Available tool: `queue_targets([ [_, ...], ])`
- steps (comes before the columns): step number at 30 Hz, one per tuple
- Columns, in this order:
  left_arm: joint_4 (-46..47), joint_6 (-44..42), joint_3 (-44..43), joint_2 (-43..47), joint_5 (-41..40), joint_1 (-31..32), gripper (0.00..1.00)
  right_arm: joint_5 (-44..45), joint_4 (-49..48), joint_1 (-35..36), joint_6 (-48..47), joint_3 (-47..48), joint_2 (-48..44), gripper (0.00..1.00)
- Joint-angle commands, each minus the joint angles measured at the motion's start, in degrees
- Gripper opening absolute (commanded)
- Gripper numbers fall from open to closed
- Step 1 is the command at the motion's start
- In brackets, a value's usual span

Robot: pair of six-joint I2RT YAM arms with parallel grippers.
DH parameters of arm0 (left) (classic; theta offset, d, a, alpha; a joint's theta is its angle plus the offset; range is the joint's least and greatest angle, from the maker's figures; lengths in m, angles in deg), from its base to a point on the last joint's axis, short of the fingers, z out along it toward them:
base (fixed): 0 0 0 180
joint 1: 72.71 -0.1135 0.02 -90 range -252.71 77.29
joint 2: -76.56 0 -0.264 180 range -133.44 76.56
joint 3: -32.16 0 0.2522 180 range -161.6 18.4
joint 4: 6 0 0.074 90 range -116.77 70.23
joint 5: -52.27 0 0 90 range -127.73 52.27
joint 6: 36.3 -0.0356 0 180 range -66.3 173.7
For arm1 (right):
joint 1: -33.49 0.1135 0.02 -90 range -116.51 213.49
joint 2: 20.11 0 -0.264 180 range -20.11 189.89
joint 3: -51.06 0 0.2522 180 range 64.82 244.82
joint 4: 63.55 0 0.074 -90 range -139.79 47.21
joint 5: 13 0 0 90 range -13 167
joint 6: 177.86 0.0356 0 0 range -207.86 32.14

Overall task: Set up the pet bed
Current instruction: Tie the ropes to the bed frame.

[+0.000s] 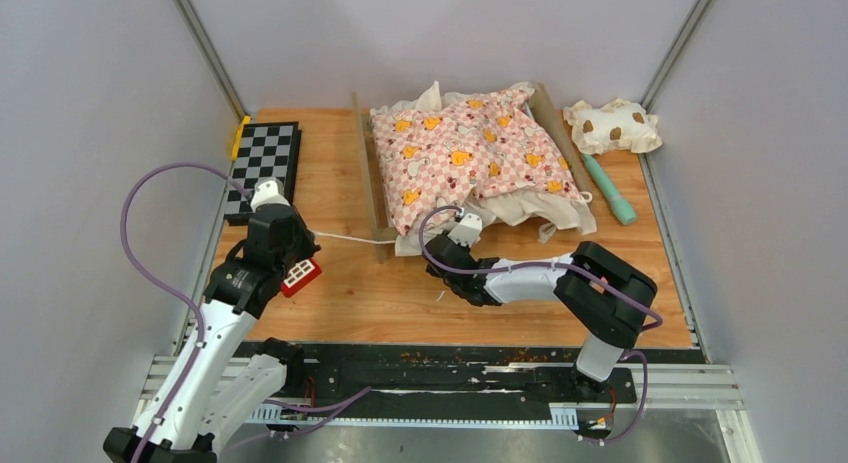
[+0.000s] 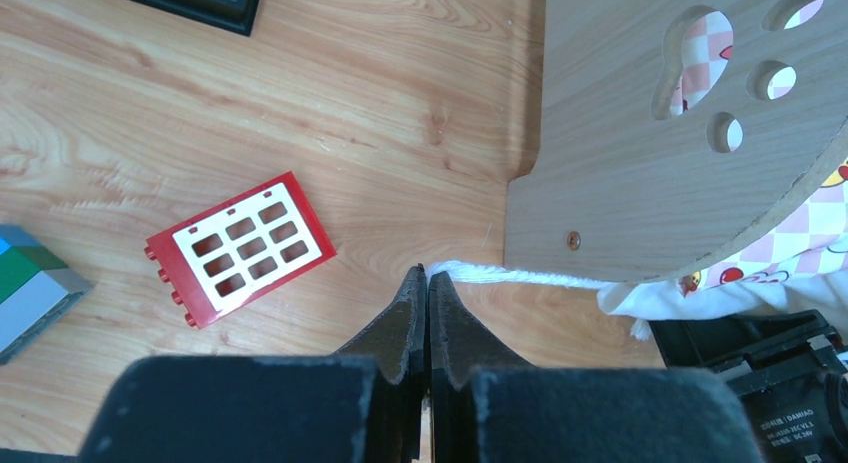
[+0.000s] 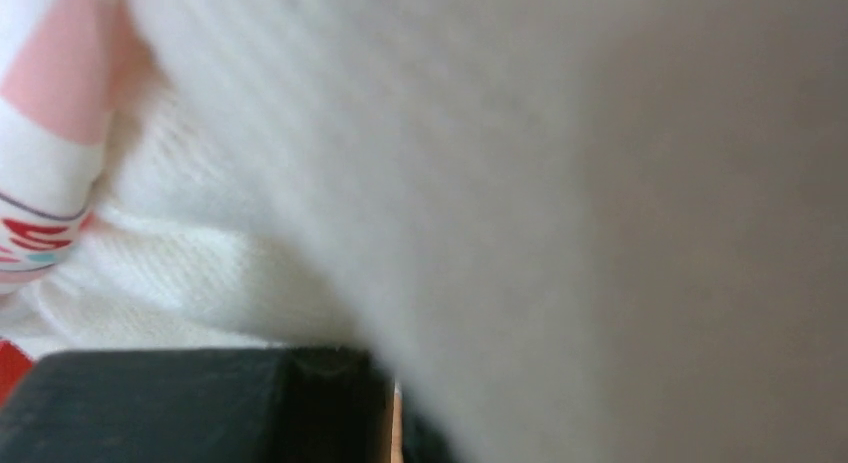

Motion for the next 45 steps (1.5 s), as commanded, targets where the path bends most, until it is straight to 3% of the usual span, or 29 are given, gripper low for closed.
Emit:
queue_targets([
  [1,1.31,-1.55,-5.23,2.73,-19.82,-3.66,0.0,9.99,16.4,-1.56,-0.29,-2.62,3.32,0.0],
  [12,0.29,-2.93,-6.02,3.16,-21.07,-4.84,0.0,10.64,16.64,-1.35,-0.35,-1.77,5.37,0.0],
  [19,3.23,-2.63,2.25,8.19,-5.59,-4.84,0.0,11.23,9.44,6.18,-10.06,-2.37,4.31,0.0],
  [24,3.38,-2.45,8.05,11.91,7.42,-4.84,0.0,6.42,8.7,9.65,-12.82,-1.3,5.11,0.01],
  [27,4.21,-1.78,11.15,13.2,16.74,-4.84,0.0,4.89,8.06,11.29,-14.22,-1.83,4.07,0.22],
  [29,4.94,-0.54,13.3,13.95,23.11,-4.75,0.0,3.43,7.7,12.09,-16.07,-1.98,2.78,0.29],
  [37,7.3,1.02,18.94,17.27,37.38,-2.88,0.01,-10.08,-0.88,13.36,-25.16,-5.29,-4.9,0.4],
  [40,5.82,0.5,17.5,17.13,37.28,-1.46,0.12,-8.17,1.02,13.54,-24.63,-7.7,-11.8,0.49],
  [43,4.77,0.59,16.53,17.37,37.04,-1.42,0.41,-5.43,6.51,13.5,-25.56,-7.81,-19.39,0.58],
  [45,3.69,0.57,15.61,17.3,36.28,-1.43,0.54,-3.2,14.39,13.52,-26.77,-6.16,-23.62,0.62],
])
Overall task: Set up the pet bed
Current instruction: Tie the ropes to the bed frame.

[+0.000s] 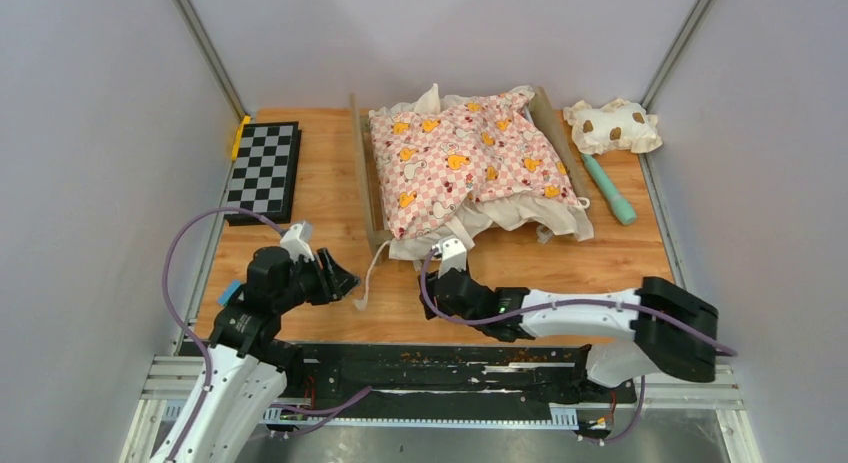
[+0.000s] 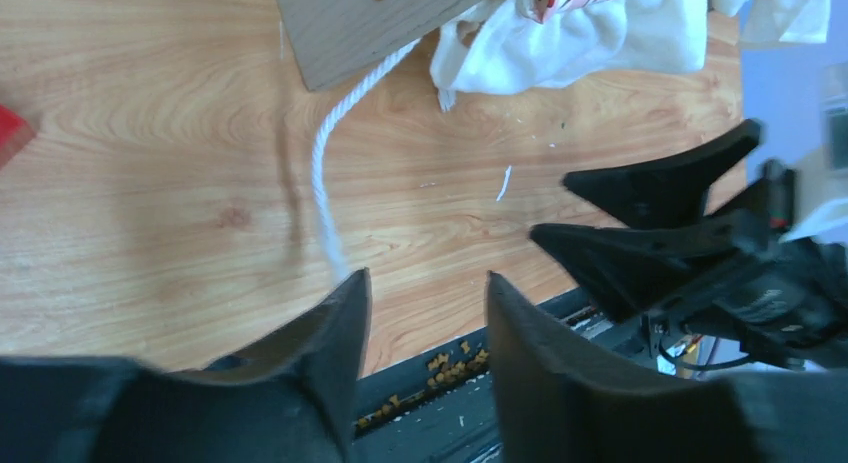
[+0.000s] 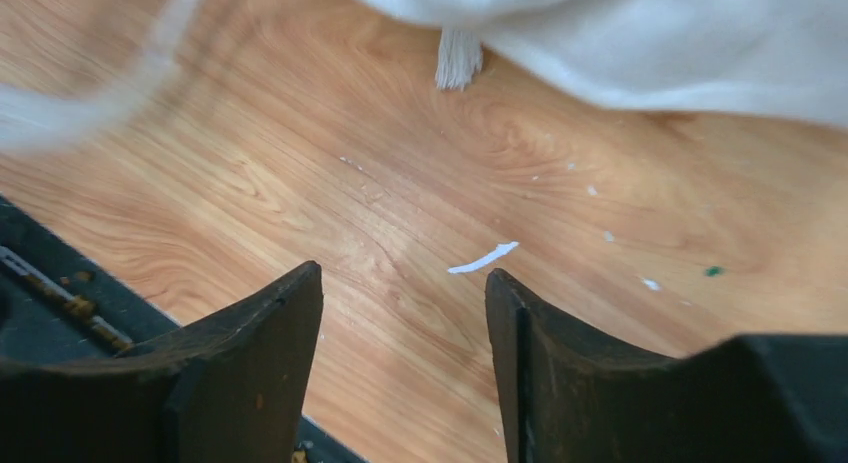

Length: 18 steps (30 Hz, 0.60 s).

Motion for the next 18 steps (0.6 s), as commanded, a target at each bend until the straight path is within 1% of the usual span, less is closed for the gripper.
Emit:
queue_targets([
  [1,-1.13,-0.45,-4.2,0.41,0.51,0.1,0.61,4.4,12.55,0.15,-3.55,3.36,-10.31,0.63],
  [2,-2.04,-0.72,-5.26,0.43,-0.47,0.1,0.69,5.97,15.8,0.09,-3.85,4.3,-12.17,0.64],
  [3,-3.03,-1.12,-6.47,0.29,-1.67,0.1,0.74,7.51,18.91,-0.06,-3.79,5.23,-14.08,0.65],
  [5,-4.45,-2.0,-9.68,-0.18,-4.4,0.1,0.81,9.02,24.36,-1.46,-3.48,6.78,-17.69,0.66],
  [9,-4.44,-5.09,-19.22,-5.14,-8.76,0.1,0.87,8.69,32.35,-6.35,-2.53,8.48,-25.97,0.67],
  [12,-1.67,-7.47,-25.61,-10.92,-8.45,0.1,0.9,8.93,34.59,-8.0,-2.5,7.93,-33.0,0.67],
  [15,3.39,-8.47,-29.0,-15.23,-8.53,0.45,0.93,10.4,35.95,-8.39,-1.62,6.76,-39.17,0.66],
  [18,5.88,-9.87,-31.49,-19.61,-12.44,3.28,0.95,11.49,39.12,-8.59,-0.9,7.26,-42.54,0.66],
])
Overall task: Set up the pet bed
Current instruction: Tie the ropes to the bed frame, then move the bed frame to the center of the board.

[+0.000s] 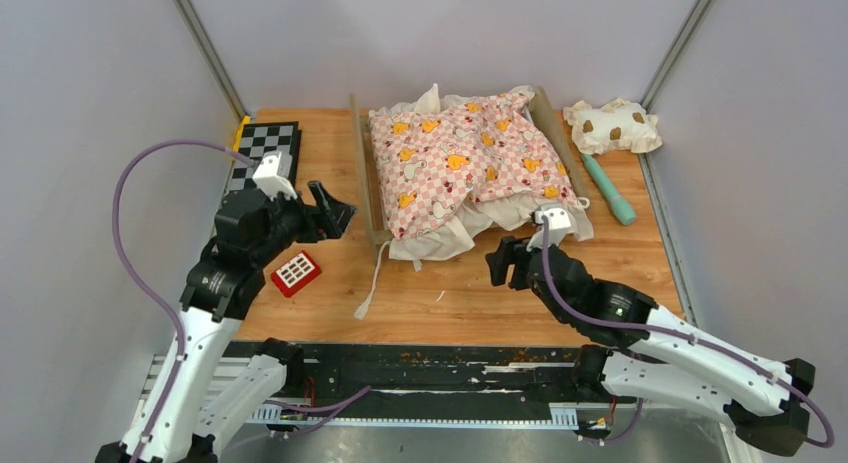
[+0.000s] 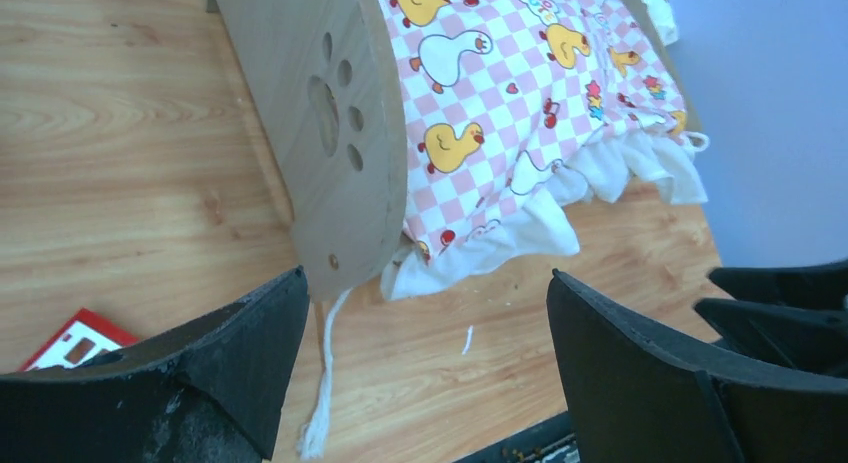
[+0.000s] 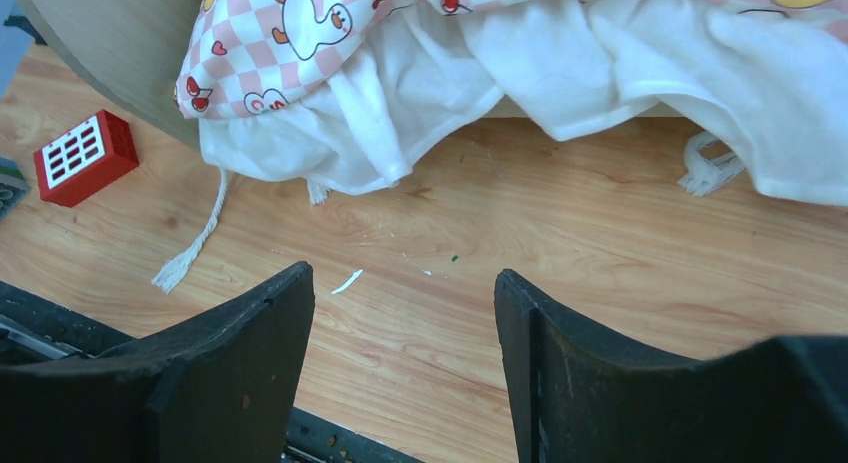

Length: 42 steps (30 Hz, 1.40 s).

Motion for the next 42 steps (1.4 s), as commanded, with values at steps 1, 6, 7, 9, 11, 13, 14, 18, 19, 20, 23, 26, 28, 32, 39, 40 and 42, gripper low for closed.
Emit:
queue_targets([
  [1,5.41,-4.53,-3.87,-6.23,-7.07,4.78,0.95,3.02,6.43,-0.3,1.18,1.17,-4.0,0.66],
  [6,4.85,-8.71,-6.88,-15.74,-24.92,16.77,0.96,4.5,8.73,-0.31,1.04,1.64,-6.29,0.66],
  [7,5.22,-8.86,-6.88,-17.73,-27.79,17.99,0.95,4.84,8.96,-0.3,1.04,1.51,-6.76,0.66],
  [9,5.75,-8.4,-6.55,-19.96,-31.13,18.54,0.93,5.31,9.26,-0.33,1.17,1.06,-7.39,0.66],
  [11,5.48,-7.85,-6.3,-21.97,-34.08,18.55,0.88,5.29,9.38,-0.35,1.2,0.68,-7.78,0.66],
  [13,5.07,-7.85,-5.99,-23.4,-35.95,18.54,0.83,5.38,9.43,-0.38,0.99,0.43,-8.0,0.66],
  [14,4.59,-7.44,-5.92,-23.97,-37.29,18.56,0.82,5.44,9.4,-0.36,0.92,0.34,-8.02,0.66],
  [18,3.26,-7.64,-6.15,-24.7,-43.41,18.13,0.77,5.58,9.29,-0.36,0.41,0.26,-7.72,0.66],
  [19,3.2,-8.02,-6.28,-24.79,-43.55,17.36,0.76,5.71,9.2,-0.36,0.35,0.3,-7.6,0.66],
  [20,3.03,-8.25,-6.49,-25.14,-42.83,15.42,0.76,5.85,9.13,-0.39,0.28,0.31,-7.49,0.67],
  [23,2.03,-8.22,-7.14,-26.58,-38.76,9.36,0.75,6.48,8.56,-0.46,-0.19,0.2,-7.26,0.67],
  [26,2.53,-7.8,-7.31,-28.01,-35.3,3.93,0.75,6.94,8.11,-0.93,-0.8,0.28,-6.74,0.68],
  [28,3.11,-7.79,-7.93,-29.01,-34.91,1.19,0.75,6.71,7.48,-1.7,-1.39,0.31,-6.26,0.68],
  [32,3.77,-8.64,-10.66,-31.58,-35.45,-3.55,0.75,4.47,6.19,-4.28,-2.86,0.43,-4.5,0.69],
  [39,2.71,-13.03,-19.23,-35.29,-36.15,-8.86,0.86,-2.92,3.63,-11.45,-5.46,1.26,-1.33,0.7],
  [40,2.66,-14.0,-20.23,-35.03,-34.94,-8.84,0.87,-3.82,3.28,-12.33,-6.02,1.72,-0.87,0.7],
  [42,4.15,-15.23,-20.77,-32.55,-30.65,-8.89,0.9,-5.14,2.37,-13.67,-7.57,3.22,0.8,0.7],
])
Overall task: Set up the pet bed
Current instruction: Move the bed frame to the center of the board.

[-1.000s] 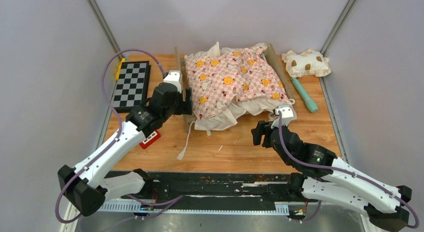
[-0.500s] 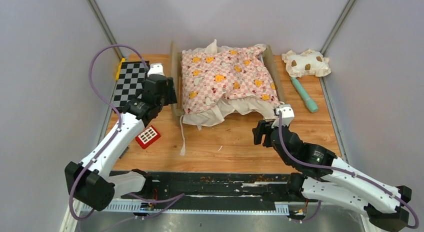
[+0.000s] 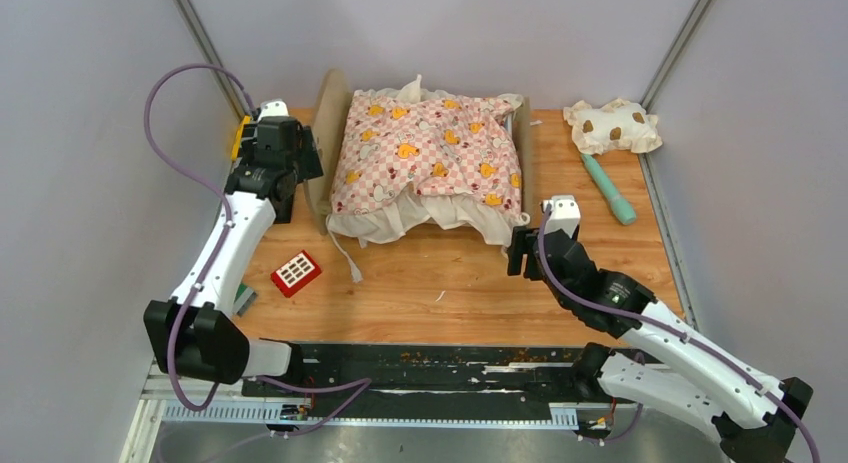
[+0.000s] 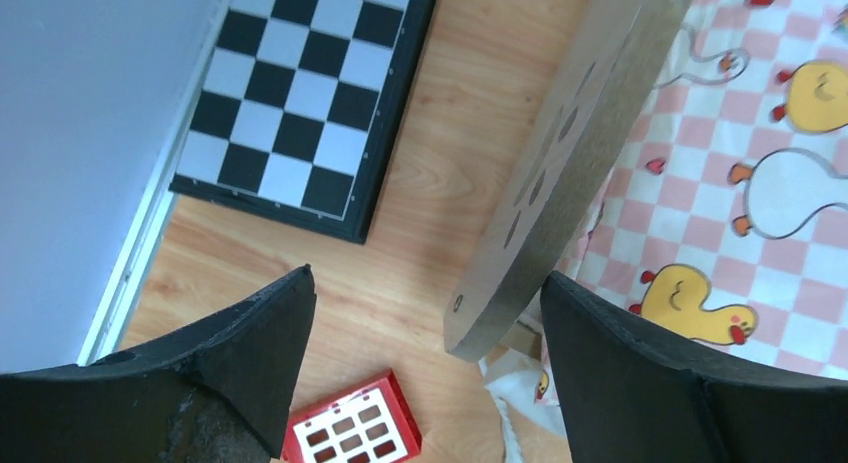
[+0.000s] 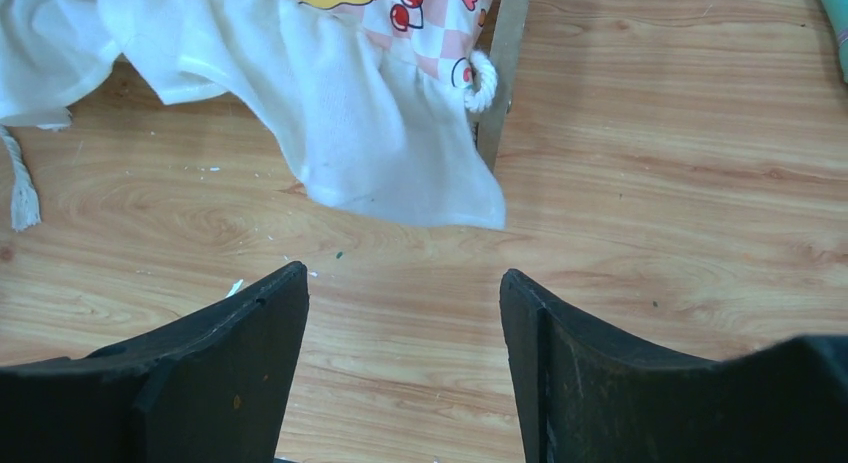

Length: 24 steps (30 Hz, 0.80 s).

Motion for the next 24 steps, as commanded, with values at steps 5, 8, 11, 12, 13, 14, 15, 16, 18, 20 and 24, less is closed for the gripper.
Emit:
queue_targets([
  [5,7.49,-4.47,-1.37,12.4,13.7,-0.71,0.93,-5.92,-4.23,-5.46,-6.86,8.81,6.67,0.71],
  [8,6.88,-5.13,-0.08,15.42,17.17,1.39,0.93,-9.83,-5.26,-10.39,-8.35,11.83,9.49,0.72],
  [11,7.1,-5.03,2.74,17.45,16.87,7.83,0.92,-15.23,-5.81,-16.36,-9.88,14.4,12.96,0.73],
  [12,7.59,-5.13,3.8,17.89,14.85,11.7,0.92,-16.26,-5.81,-18.47,-10.06,15.19,14.31,0.73],
  [13,8.15,-5.19,4.62,18.03,12.38,15.55,0.92,-17.55,-5.93,-20.55,-10.13,15.89,15.42,0.73],
  [14,8.77,-5.14,5.29,17.79,10.37,19.84,0.92,-19.12,-6.02,-22.43,-9.97,16.37,16.46,0.73],
  [15,9.59,-5.05,5.7,17.3,8.39,25.2,0.92,-20.87,-6.19,-24.4,-9.81,16.66,17.25,0.73],
  [16,10.73,-5.26,6.08,16.37,6.8,28.66,0.92,-22.63,-6.47,-25.99,-9.18,16.7,17.88,0.73],
  [18,14.05,-7.62,6.19,13.58,4.64,35.01,0.91,-24.78,-7.05,-29.55,-7.79,15.94,17.65,0.72],
  [20,17.14,-12.35,5.36,9.07,3.02,40.72,0.9,-26.58,-7.32,-31.87,-6.3,14.45,15.89,0.71],
  [24,25.41,-24.32,3.78,0.85,4.87,47.84,0.9,-25.47,-5.03,-34.07,-3.44,11.0,8.13,0.71],
])
